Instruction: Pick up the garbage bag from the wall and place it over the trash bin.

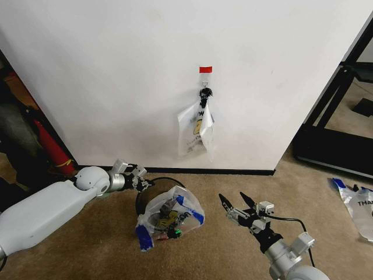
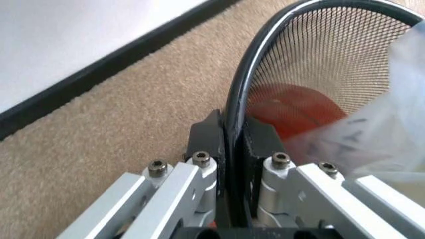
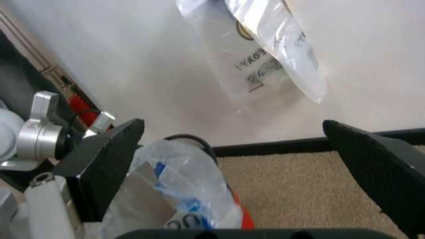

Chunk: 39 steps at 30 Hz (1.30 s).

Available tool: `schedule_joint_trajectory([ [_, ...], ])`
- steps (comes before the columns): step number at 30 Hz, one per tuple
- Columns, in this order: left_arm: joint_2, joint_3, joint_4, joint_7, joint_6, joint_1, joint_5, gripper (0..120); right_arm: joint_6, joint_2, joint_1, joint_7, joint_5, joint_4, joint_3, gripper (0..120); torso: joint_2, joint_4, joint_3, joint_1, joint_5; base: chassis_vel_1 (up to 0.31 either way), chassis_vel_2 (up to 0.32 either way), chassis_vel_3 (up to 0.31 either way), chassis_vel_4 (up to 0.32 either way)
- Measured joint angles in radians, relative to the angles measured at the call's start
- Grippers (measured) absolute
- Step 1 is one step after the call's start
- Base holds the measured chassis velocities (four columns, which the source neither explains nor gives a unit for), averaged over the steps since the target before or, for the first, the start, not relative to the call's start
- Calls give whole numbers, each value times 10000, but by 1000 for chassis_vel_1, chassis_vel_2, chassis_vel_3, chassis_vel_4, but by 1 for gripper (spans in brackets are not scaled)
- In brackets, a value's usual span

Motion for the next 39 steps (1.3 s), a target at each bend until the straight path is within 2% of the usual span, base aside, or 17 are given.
schedule_joint_trajectory([
  [5, 112, -845, -316, -602, 234, 578, -543, 5, -1, 2, -29, 16, 17, 75, -48, 100, 0, 3, 0, 0, -2, 0, 0, 0, 0],
  [11, 40, -2933, -1260, -2407, 904, 2035, -1925, 5, -60, 6, 36, 192, 41, 177, -52, 100, 0, 3, 0, 0, 0, 0, 0, 0, 0],
  [12, 40, -2933, -1260, -2407, 904, 2035, -1925, 5, -60, 6, 36, 192, 41, 177, -52, 100, 0, 3, 0, 0, 0, 0, 0, 0, 0],
  [18, -312, -4484, -2637, -3882, 1386, 3538, -3432, 5, -110, 109, 37, 295, 10, 233, -154, 100, 0, 1, 0, 0, 1, 0, 0, 0, 0],
  [20, -416, -4700, -2840, -4069, 1408, 3747, -3590, 5, -116, 118, 28, 307, 7, 246, -151, 100, 0, 2, 0, 0, 1, 0, 0, 0, 0],
  [25, -1056, -5295, -3626, -5491, 1410, 4339, -4415, 5, -149, 127, -54, 394, 24, 318, 20, 100, 0, 2, -1, 0, 4, 0, 0, 0, 0],
  [26, -1056, -5295, -3626, -5491, 1410, 4339, -4415, 5, -149, 127, -54, 394, 24, 318, 20, 100, 0, 2, -1, 0, 4, 0, 0, 0, 0],
  [30, -1761, -5429, -3841, -7533, 1312, 4415, -5326, 5, -165, 131, -228, 433, 25, 377, 213, 100, 0, 1, 0, 0, 4, 0, 0, 0, 0],
  [35, -2312, -5337, -3819, -9009, 1060, 4500, -5609, 5, -195, 107, -288, 492, 134, 526, 475, 100, 0, 1, 0, 0, 0, 0, 0, 0, 0],
  [39, -3088, -5501, -3845, -10626, 605, 4553, -6123, 5, -220, 38, -288, 638, 225, 628, 735, 100, -2, 2, 0, 0, 0, 0, 0, 0, 0],
])
